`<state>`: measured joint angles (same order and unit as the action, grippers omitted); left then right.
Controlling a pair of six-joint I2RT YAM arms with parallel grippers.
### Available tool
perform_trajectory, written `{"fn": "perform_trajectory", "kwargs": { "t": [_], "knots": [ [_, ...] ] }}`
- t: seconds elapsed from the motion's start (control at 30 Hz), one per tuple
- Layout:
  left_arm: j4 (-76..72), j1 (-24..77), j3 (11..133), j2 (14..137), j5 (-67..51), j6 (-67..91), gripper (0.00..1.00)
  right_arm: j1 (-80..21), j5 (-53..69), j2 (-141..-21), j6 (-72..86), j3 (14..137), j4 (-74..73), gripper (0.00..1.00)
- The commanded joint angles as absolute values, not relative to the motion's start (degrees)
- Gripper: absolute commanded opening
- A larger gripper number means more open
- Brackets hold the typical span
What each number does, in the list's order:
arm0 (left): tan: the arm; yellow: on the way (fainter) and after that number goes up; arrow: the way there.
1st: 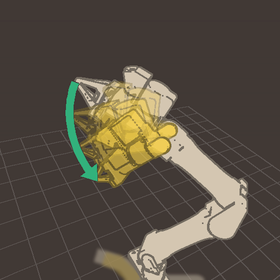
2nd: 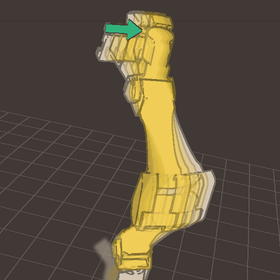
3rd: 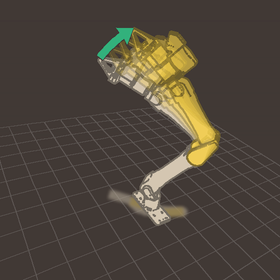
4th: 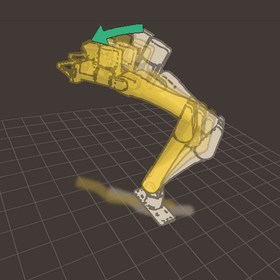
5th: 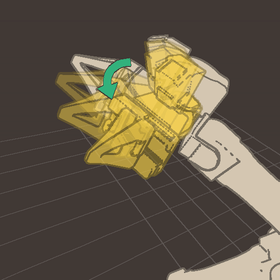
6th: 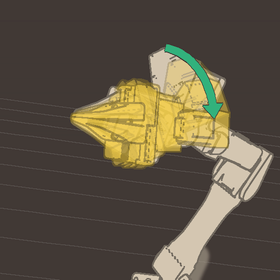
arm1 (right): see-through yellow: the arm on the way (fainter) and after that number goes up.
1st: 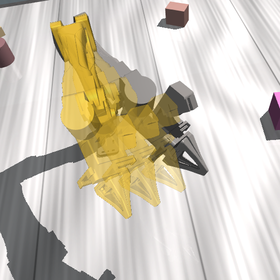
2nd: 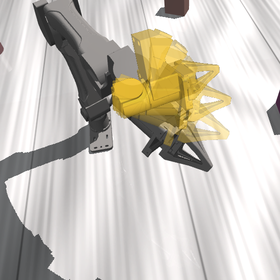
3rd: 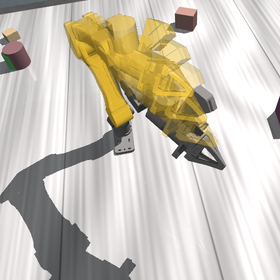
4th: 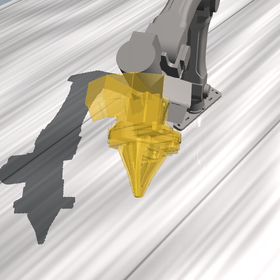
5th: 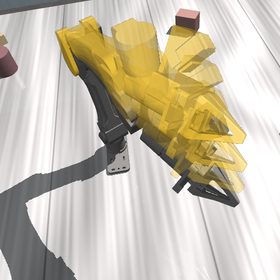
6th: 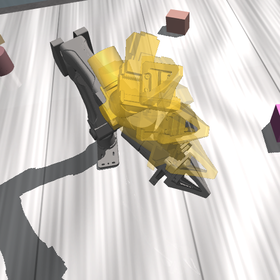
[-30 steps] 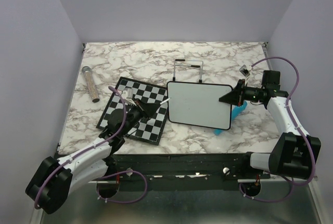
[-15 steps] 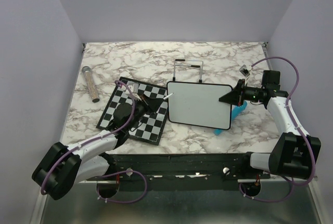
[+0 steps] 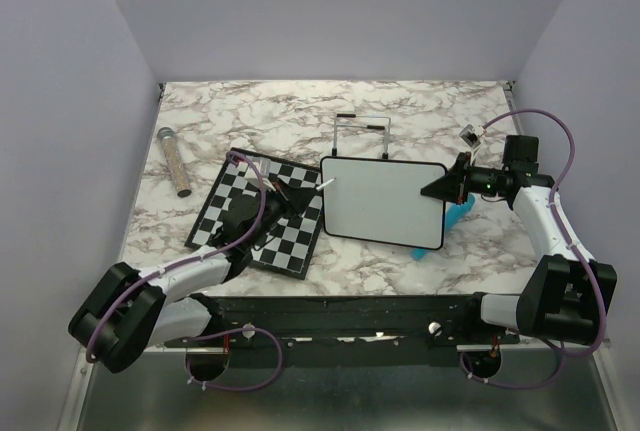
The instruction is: Write a sentence on the whiteboard
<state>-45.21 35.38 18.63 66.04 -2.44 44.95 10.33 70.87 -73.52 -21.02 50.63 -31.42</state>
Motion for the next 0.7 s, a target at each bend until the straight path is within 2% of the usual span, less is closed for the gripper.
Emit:
{"fn": "perform_trajectory", "kwargs": {
  "t": [0.0, 0.67],
  "knots": [
    [-48.3, 35.7, 20.2, 67.0, -2.9, 43.8, 0.00, 10.2, 67.2, -74.0, -23.3, 51.0, -29.3, 0.00],
    [-48.0, 35.5, 20.6, 68.5, -0.4, 42.8, 0.00, 10.1, 67.2, -74.2, -23.3, 51.0, -29.3, 0.01]
  ]
}}
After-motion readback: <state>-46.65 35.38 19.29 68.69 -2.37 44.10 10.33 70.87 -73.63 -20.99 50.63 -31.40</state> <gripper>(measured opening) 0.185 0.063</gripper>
